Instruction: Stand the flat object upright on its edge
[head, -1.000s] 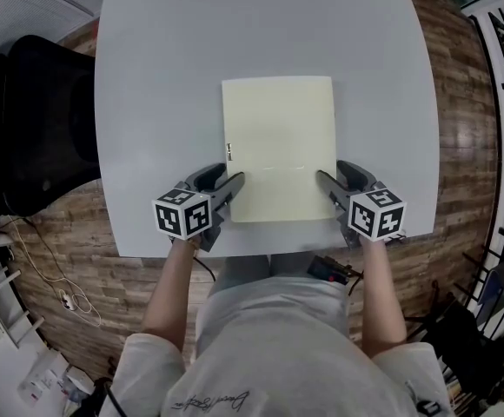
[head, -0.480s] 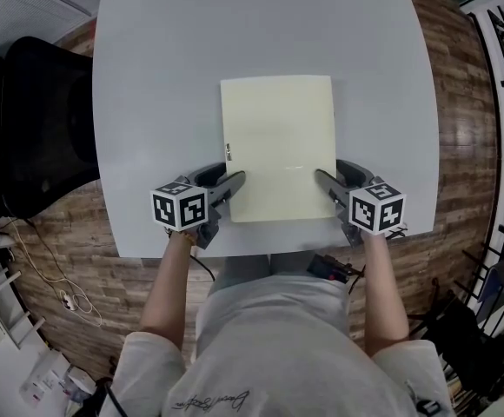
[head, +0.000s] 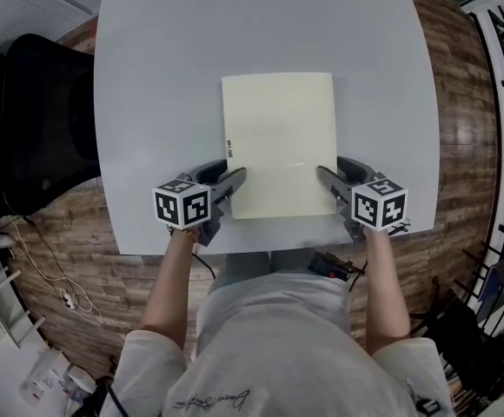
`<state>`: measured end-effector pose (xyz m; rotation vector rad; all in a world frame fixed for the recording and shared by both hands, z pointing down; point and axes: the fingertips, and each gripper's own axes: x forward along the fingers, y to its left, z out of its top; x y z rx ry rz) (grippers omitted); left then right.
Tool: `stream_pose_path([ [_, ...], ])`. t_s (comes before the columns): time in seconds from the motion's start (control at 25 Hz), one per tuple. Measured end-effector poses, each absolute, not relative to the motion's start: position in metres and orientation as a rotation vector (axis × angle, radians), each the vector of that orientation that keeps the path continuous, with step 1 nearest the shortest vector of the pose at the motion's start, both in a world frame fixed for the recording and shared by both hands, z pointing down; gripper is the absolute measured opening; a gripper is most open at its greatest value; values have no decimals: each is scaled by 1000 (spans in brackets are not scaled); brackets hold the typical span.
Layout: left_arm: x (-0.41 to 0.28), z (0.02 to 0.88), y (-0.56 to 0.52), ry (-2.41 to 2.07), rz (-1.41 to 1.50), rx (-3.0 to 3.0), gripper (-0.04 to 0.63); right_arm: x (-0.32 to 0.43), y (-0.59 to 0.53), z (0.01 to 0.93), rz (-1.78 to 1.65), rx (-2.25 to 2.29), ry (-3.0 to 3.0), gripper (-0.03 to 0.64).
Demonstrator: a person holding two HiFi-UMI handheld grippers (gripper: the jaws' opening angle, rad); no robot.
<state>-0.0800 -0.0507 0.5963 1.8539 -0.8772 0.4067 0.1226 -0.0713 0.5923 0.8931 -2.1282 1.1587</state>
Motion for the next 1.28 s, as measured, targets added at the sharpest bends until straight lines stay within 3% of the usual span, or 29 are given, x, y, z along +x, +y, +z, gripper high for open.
stream_pose_path([
  [1.28, -85, 543, -64, -1022, 440, 2041, 202, 116, -91, 539, 872, 1006, -2235, 224],
])
